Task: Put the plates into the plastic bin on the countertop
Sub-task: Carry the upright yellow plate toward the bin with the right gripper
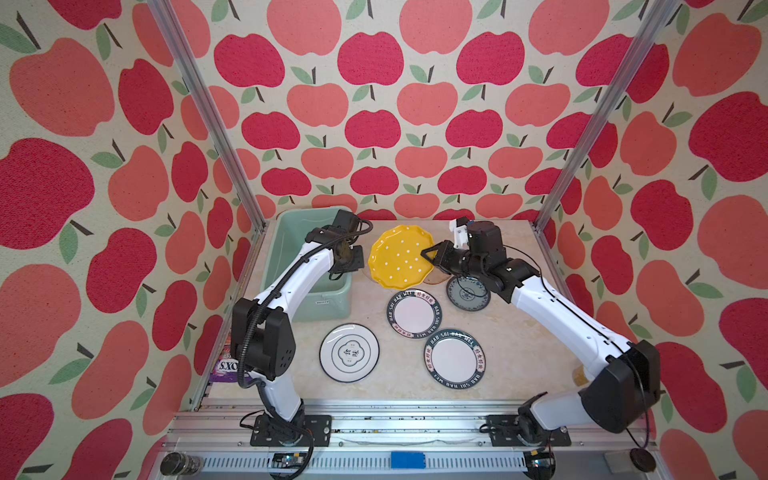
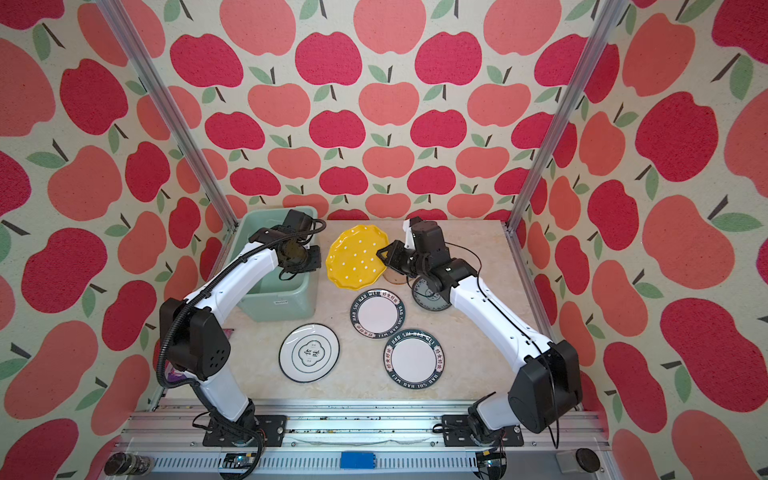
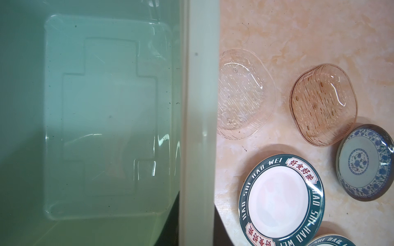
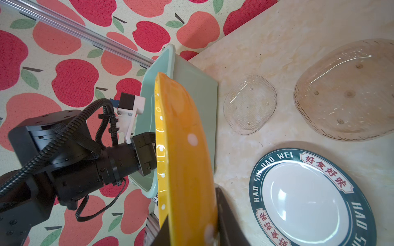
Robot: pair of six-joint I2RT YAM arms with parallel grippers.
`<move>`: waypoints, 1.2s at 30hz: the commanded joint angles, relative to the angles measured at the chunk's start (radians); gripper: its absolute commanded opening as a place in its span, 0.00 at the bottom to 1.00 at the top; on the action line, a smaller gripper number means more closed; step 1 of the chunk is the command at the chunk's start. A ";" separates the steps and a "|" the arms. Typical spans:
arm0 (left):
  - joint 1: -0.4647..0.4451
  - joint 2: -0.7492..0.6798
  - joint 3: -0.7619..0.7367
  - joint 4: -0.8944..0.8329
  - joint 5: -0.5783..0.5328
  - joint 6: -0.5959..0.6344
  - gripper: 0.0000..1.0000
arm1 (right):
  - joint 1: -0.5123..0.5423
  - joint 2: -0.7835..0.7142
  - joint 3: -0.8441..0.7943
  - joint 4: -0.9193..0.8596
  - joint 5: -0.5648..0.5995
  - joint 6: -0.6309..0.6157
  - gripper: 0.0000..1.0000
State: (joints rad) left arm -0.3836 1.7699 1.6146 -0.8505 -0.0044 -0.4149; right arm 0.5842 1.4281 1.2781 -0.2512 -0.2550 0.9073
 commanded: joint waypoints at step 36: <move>0.465 -0.673 -0.342 0.233 0.215 -0.122 0.92 | 0.205 0.564 1.149 -0.510 0.148 -0.128 0.00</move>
State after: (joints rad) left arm 0.0589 1.1095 1.2984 -0.6384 0.1505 -0.4919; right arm 0.7700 1.9469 2.2543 -0.7525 -0.0944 0.7990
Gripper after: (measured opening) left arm 0.919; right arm 0.233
